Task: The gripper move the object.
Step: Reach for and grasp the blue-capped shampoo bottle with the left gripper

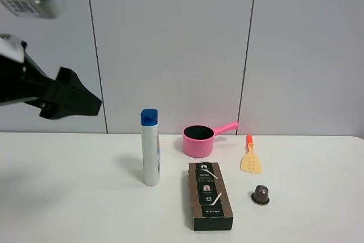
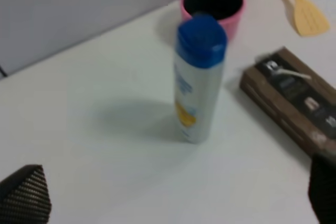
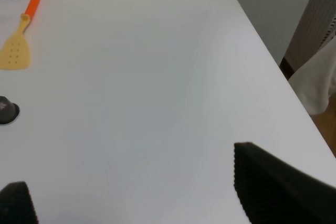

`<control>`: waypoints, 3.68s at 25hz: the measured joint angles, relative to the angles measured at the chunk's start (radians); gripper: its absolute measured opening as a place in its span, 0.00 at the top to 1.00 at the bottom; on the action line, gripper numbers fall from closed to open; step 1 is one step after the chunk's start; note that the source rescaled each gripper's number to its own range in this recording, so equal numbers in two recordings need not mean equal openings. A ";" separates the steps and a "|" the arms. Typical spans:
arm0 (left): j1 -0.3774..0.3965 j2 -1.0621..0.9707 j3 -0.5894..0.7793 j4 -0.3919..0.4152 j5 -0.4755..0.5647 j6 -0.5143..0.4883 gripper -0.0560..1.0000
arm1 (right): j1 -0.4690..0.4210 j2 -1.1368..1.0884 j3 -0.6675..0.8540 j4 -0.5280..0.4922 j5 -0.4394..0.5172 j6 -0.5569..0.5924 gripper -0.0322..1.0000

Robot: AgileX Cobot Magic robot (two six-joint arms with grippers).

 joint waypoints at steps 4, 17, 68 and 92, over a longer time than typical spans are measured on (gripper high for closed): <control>-0.031 0.119 0.006 0.021 -0.091 -0.095 0.00 | 0.000 0.000 0.000 0.000 0.000 0.000 0.00; -0.034 0.359 0.014 0.558 -0.310 -0.884 0.00 | 0.000 0.000 0.000 0.000 0.000 0.000 0.00; -0.111 0.821 -0.097 0.164 -0.963 -0.628 0.00 | 0.000 0.000 0.000 0.000 0.000 0.000 0.00; -0.135 0.950 -0.228 0.101 -1.046 -0.515 0.00 | 0.000 0.000 0.000 0.000 0.000 0.000 0.00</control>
